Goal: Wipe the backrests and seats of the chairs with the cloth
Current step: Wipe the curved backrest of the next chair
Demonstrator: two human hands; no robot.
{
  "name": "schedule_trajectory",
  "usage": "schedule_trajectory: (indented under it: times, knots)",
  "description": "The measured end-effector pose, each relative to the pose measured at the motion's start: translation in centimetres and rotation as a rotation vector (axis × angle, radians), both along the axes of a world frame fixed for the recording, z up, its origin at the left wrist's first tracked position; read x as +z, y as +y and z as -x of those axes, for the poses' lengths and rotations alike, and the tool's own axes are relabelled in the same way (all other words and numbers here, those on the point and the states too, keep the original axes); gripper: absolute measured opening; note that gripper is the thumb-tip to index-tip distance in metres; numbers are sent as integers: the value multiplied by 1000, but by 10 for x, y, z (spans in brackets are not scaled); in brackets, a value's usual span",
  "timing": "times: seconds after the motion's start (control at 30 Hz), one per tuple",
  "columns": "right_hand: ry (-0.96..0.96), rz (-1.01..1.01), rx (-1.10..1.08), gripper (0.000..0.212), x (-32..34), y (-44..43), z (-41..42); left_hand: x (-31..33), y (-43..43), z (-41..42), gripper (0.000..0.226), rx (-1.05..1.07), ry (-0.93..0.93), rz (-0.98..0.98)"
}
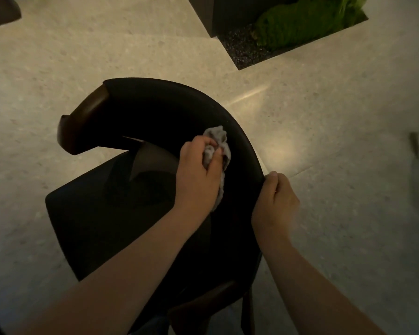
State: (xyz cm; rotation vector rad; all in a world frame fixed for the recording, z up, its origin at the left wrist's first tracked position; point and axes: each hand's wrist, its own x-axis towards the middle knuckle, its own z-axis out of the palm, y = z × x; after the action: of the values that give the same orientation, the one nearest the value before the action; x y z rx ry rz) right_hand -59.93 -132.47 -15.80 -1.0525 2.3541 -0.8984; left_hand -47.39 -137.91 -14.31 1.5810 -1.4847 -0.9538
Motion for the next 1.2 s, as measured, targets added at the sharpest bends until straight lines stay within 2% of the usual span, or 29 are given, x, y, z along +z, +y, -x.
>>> schedule_trajectory:
  times: [0.2, 0.3, 0.37, 0.53, 0.7, 0.87, 1.03, 1.2]
  knots:
    - [-4, 9, 31, 38, 4, -3, -1, 5, -9, 31, 17, -30, -39, 70]
    - [-16, 19, 43, 39, 4, -3, 0, 0, -12, 43, 27, -17, -174, 125]
    - [-27, 26, 42, 38, 4, -2, 0, -2, -15, 45, 25, 11, -225, 160]
    - [-26, 36, 51, 35, 4, -1, 0, -11, -12, 41, 17, 129, -98, 131]
    - [-11, 39, 65, 36, 2, 0, 0, -37, 8, 11, 11, 283, -116, -55]
    - [-26, 59, 54, 34, 0, 0, 0, -24, -5, 24, 10, 255, -53, 106]
    - [-44, 62, 41, 32, 0, 0, 0, -32, -7, 44, 29, 292, -33, 114]
    - [-38, 92, 38, 32, -3, 1, 1, -46, -7, 44, 26, 335, 8, 140]
